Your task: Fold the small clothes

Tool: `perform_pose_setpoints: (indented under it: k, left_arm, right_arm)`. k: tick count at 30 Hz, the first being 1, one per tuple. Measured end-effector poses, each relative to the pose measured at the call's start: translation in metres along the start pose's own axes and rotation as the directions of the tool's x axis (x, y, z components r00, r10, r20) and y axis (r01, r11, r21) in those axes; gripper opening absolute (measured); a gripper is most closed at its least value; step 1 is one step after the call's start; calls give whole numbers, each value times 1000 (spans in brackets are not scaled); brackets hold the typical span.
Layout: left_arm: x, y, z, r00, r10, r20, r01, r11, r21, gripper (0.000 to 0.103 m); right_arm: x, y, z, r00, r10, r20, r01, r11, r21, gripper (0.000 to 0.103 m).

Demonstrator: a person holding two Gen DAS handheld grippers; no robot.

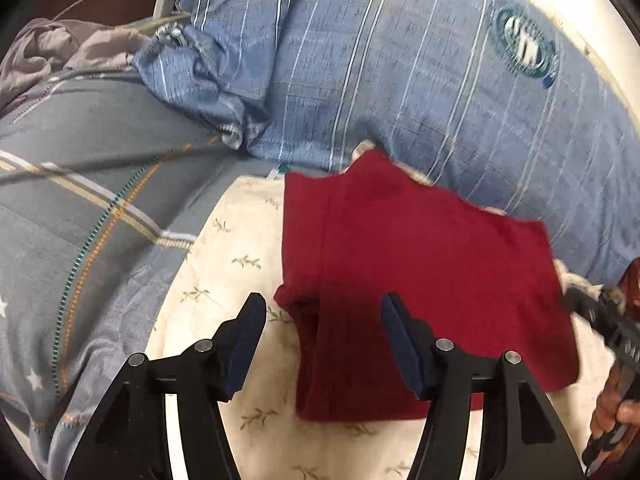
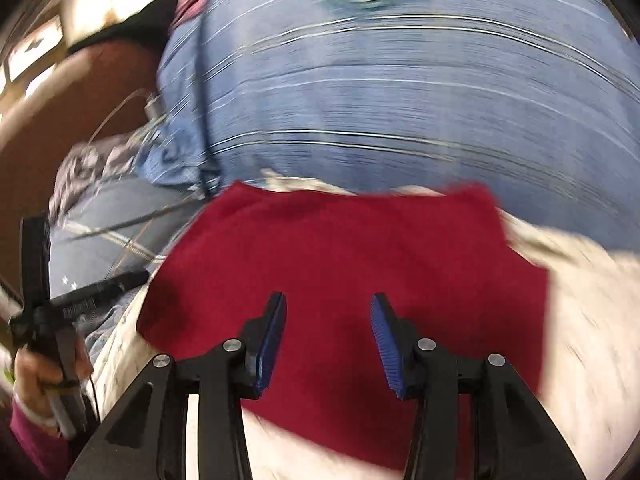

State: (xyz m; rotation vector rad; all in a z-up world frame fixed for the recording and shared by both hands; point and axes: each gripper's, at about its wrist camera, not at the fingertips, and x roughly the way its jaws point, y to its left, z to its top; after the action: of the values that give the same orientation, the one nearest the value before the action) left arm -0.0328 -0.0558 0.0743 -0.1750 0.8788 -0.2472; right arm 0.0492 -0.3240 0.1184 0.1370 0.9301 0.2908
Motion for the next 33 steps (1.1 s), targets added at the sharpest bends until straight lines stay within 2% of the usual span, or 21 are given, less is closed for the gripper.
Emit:
perform_pose_setpoints:
  k: [5,9,11,13,17,22,26,33]
  left_arm:
    - [25,0,-9,996,76,-42,-75,996,43,63]
    - [37,2,0,997,65,-47,-65,998,10,70]
    - [44,4,0,996,60,-63,-60,998,0,70]
    - [47,7,2,996,52,-70,-53,999,-12,71]
    - [52,12,4,996,46,-75,-48,999,-25,71]
    - [51,11,4,996,55,-73,-56,998,-21,71]
    - [51,10,4,996,59,-73,-61,998,-22,71]
    - [51,10,5,995,60,-79,-61,998,-18,73]
  right_arm:
    - [90,47,39,996,57,-68,-60,997,-40,37]
    - [150,74,58,992,48,-117,-58,995,-83,36]
    - [181,85,64,985,6,-171,-25,993,-111,37]
    - [194,90,66,987,-21,-159,1,992,-125,38]
    - [205,93,67,988,-37,-150,19,993,-120,37]
    - [177,88,69,992,7,-129,-17,997,-71,38]
    - [164,100,74,994,33,-108,-46,992,-115,39]
    - [204,118,73,986,19,-164,-42,989,-141,38]
